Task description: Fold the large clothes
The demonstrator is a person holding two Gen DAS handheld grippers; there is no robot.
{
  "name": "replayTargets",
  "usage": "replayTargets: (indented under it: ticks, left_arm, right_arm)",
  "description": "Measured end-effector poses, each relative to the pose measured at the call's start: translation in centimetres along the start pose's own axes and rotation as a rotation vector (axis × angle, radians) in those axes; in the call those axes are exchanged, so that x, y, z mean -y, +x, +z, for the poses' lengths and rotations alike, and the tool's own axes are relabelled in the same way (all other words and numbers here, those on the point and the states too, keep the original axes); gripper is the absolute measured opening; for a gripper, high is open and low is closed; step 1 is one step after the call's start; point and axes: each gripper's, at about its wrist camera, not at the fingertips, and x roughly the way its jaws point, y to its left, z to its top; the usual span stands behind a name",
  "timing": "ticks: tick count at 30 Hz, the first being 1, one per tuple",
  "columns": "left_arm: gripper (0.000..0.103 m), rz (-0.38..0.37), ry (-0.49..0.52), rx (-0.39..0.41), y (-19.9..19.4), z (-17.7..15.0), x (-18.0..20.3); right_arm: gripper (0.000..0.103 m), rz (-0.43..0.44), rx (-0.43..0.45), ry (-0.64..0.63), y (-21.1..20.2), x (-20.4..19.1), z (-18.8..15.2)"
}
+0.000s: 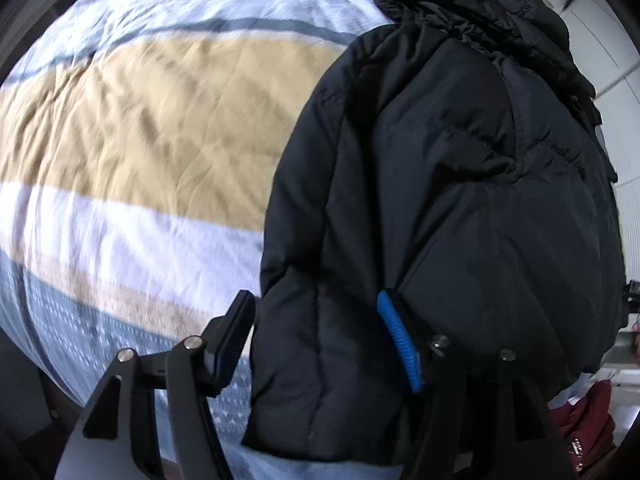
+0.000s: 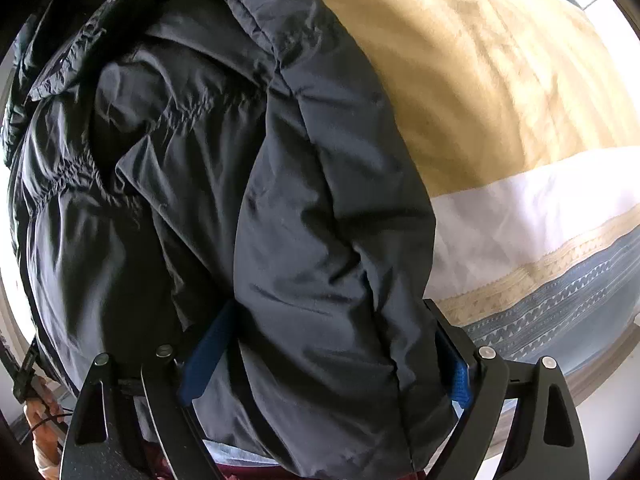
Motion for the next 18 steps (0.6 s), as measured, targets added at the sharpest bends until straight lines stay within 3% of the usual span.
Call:
replayTargets:
  ticks: [12, 18]
  left_arm:
    - [0.063, -0.044, -0.054, -0.064, -1.0, -2.0, -0.8]
    - [0.063, -0.074, -0.075, -0.083, -0.5, -2.3, 0.3]
  right_arm:
    - [0.090, 0.048, 0.008, 0.010, 1.3, 0.6, -1.3]
    - [0.090, 0.089, 0.012, 0.023, 1.1, 4.8, -1.0]
